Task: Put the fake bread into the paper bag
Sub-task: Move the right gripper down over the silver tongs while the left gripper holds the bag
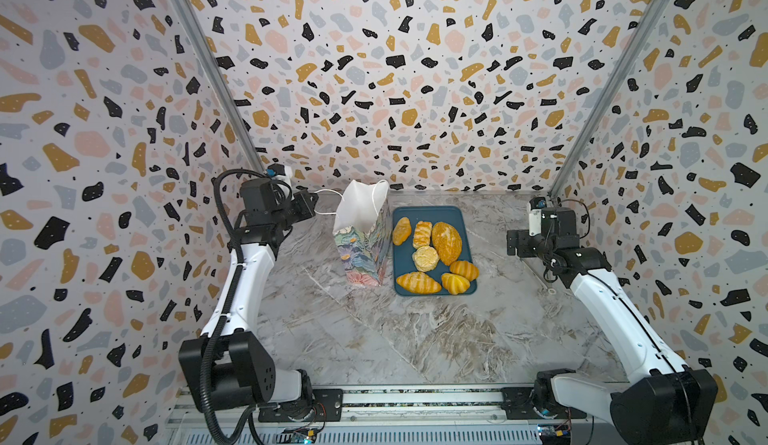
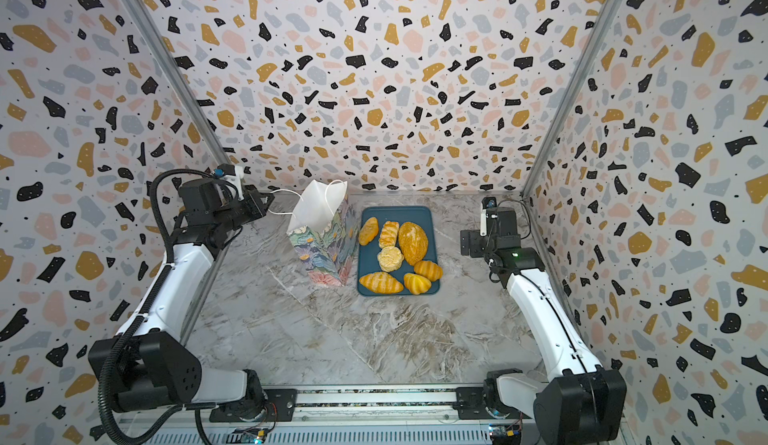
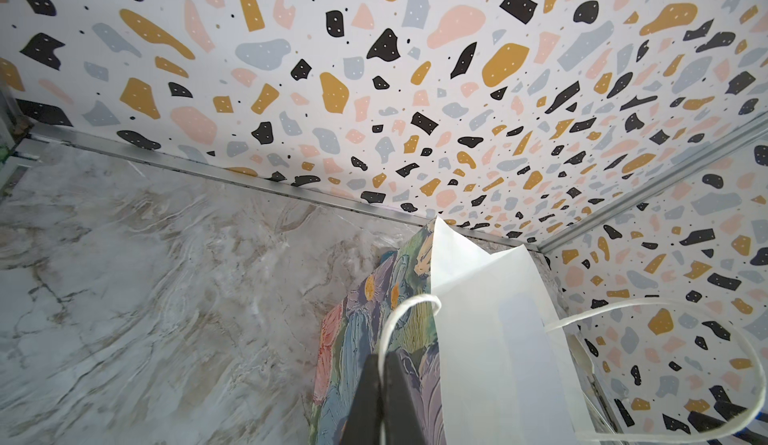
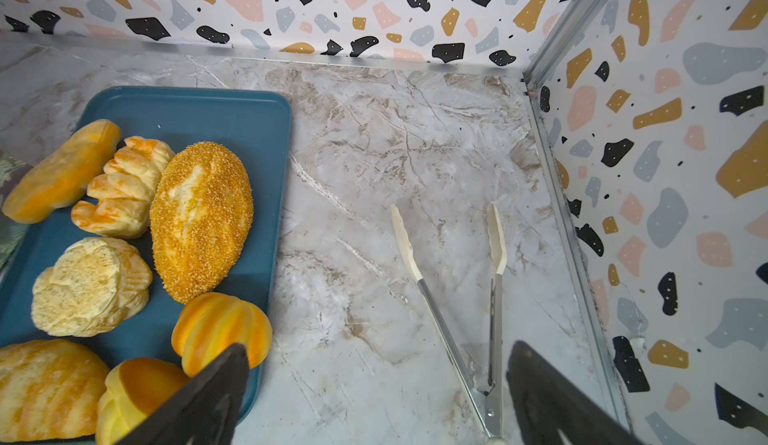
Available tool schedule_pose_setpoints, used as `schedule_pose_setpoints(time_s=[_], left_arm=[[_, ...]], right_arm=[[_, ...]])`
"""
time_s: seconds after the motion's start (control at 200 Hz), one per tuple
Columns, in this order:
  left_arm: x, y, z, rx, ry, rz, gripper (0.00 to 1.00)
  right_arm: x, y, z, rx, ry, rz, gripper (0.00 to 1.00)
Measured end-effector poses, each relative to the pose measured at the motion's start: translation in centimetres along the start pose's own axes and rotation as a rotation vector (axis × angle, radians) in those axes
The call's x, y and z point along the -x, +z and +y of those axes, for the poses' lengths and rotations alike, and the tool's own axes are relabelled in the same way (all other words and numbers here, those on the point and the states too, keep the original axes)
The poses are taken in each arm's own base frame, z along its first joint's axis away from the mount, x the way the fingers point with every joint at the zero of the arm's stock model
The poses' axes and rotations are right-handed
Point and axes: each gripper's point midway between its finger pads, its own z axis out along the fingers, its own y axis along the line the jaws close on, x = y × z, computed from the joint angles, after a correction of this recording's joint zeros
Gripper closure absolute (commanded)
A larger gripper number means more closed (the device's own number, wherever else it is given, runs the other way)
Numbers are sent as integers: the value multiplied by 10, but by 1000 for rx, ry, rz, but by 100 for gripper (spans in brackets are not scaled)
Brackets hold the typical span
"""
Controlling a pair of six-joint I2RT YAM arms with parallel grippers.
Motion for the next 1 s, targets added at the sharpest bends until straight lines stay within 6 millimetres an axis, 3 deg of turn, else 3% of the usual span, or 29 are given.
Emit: schedule_pose_setpoints(time_s=[0.586,0.851,1.001], left_arm=[[-1,0,-4,-21,-7,9,100],[-2,-1,-4,-19,-13,12,100],[-3,-1,-3,-14,-22,19,100]], right_arm=[[-54,31,-21,-90,-101,245,1],[-71,36,-53,-144,-33,319,1],[-89,50,-70,-169,23,406,1]])
